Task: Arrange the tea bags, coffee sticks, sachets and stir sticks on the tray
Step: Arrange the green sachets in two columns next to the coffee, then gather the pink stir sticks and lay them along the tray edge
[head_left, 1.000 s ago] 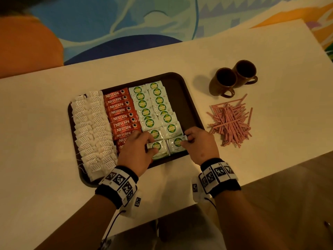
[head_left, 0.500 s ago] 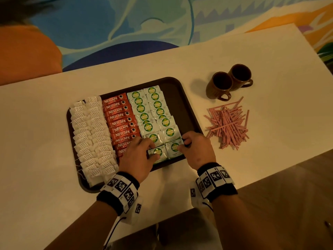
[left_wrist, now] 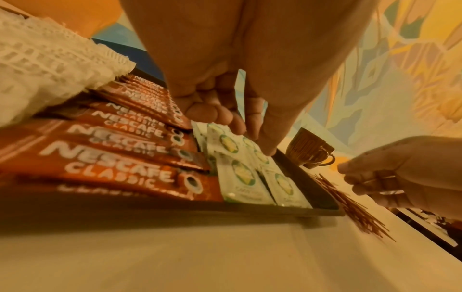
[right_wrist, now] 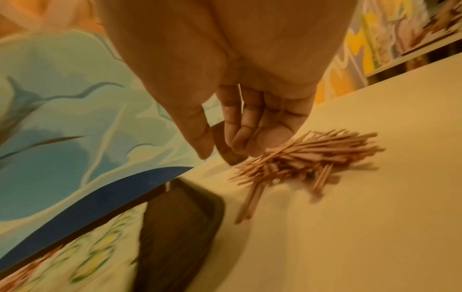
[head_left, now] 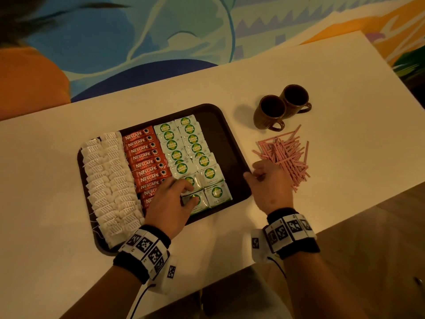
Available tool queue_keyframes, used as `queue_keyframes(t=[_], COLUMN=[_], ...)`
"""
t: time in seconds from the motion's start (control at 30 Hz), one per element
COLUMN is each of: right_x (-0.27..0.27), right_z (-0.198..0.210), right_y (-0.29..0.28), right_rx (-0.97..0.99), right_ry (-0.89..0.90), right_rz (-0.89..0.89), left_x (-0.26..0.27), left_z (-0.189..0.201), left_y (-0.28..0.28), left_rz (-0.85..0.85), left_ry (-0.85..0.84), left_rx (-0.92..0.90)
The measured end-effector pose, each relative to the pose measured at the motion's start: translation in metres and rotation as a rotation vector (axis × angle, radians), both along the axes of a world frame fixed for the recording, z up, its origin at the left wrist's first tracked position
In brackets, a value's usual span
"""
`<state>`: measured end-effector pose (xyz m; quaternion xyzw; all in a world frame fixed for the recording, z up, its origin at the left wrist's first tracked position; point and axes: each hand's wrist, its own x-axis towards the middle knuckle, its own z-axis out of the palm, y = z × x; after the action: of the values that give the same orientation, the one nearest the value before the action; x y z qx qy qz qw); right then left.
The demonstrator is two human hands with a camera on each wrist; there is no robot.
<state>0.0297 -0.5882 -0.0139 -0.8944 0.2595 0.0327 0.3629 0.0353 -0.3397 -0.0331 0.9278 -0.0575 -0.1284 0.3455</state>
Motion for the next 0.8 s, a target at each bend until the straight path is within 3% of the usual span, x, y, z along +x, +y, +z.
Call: queue_keyframes(t=[0.1, 0.27, 0.53, 0.8], right_x=[0.002, 0.008, 0.023, 0.042], right_z=[0.007, 0.006, -0.007, -0.012], right_y=[-0.031, -0.074, -0.093, -0.098], right_rx=[-0.019, -0.156, -0.251, -0.242], right_ry=[-0.020, 0.107, 0.327, 0.316], right_rz=[-0.124, -0.262, -0.231, -0.162], left_x=[0.007, 0.026, 0.062, 0.084], left_z=[0.005, 0.019, 0.035, 0.020], left_y=[-0.007, -0.043, -0.139, -0.211], left_rz=[-0.041, -0.120, -0.223, -0.299], left_ry=[-0.026, -0.009, 0.058, 0.217], left_rx=[-0.030, -0.079, -0.147, 0.029])
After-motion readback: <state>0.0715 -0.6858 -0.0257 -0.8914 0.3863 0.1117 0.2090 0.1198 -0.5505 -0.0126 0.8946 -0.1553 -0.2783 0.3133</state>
